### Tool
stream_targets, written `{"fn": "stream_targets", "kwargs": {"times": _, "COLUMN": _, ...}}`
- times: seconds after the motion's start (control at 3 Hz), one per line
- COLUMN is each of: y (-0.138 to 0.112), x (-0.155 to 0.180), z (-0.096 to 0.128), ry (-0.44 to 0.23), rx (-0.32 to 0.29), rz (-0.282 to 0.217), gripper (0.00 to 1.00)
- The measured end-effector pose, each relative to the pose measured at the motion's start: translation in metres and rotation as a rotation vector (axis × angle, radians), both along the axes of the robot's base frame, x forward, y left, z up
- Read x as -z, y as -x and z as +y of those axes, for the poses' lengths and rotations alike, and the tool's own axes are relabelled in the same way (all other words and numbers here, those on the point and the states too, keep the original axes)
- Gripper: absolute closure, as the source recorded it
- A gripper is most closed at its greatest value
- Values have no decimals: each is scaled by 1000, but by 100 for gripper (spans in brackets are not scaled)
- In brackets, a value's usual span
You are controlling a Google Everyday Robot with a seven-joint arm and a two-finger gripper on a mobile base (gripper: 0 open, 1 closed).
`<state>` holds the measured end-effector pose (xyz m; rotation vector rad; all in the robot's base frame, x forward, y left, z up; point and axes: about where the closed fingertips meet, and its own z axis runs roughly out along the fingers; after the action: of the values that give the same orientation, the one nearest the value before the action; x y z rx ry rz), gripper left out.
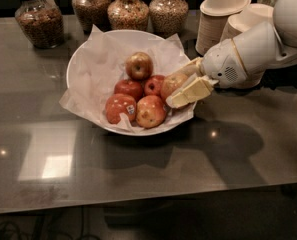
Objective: Pick apple from white bowl
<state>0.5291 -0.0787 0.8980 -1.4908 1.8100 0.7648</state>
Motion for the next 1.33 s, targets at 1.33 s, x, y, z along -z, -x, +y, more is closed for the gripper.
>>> {"fn": "stream_targets", "kwargs": {"times": 1.33, "y": -5, "x": -60, "z": 27, "ry": -8, "rx": -109, "rz": -93, "gripper": 100}}
